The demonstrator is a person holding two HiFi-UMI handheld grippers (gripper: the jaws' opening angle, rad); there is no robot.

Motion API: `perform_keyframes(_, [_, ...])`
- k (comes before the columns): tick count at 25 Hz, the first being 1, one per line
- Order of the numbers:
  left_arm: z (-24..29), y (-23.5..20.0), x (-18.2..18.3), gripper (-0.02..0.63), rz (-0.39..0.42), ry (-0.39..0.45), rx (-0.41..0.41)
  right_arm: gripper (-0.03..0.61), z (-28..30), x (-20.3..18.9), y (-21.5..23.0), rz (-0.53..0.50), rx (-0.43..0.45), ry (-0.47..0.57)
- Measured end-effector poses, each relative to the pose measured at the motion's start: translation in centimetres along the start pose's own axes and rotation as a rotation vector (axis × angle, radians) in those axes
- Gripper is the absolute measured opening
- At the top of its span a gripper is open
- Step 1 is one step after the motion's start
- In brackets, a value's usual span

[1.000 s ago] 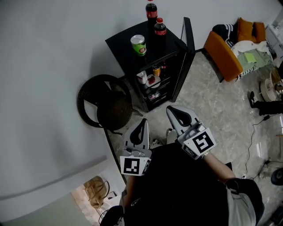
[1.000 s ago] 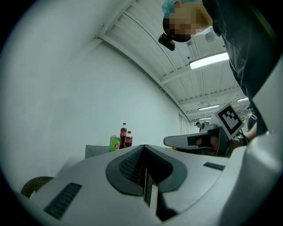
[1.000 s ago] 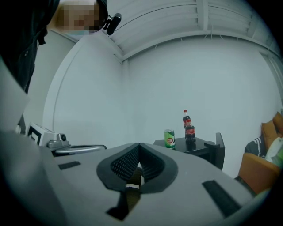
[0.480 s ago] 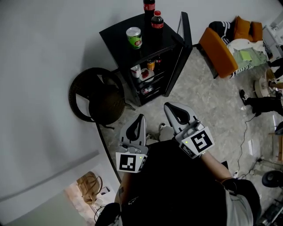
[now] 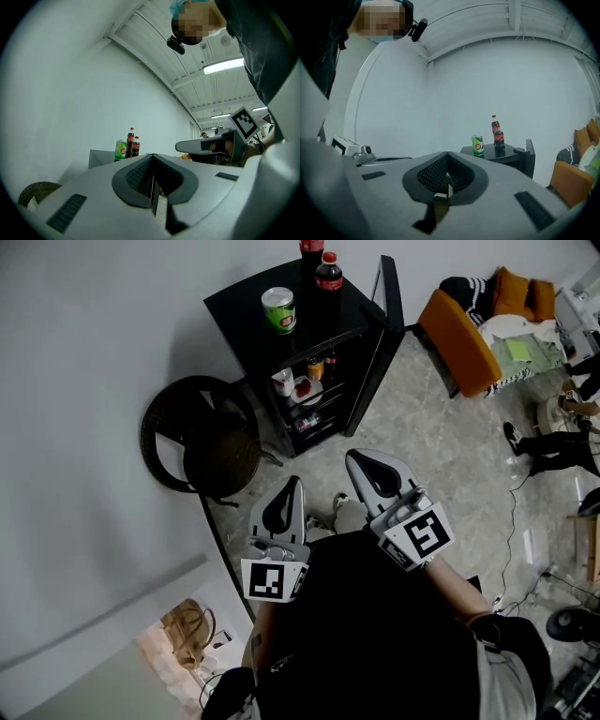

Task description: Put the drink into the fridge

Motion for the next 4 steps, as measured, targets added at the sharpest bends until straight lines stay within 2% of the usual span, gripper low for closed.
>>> perform_keyframes(4, [0.06,-0.01,0.03,0.009,0.006,-0.007,-0.015,0.014,0.2,0.09,-0.11,-0.002,0.001,0.0])
Point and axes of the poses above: the fingertips, and each gripper's own axes: z forward along the fingers, y to its right, x out of its top, the point moved 1 cm from there along -z, backward along the fingers
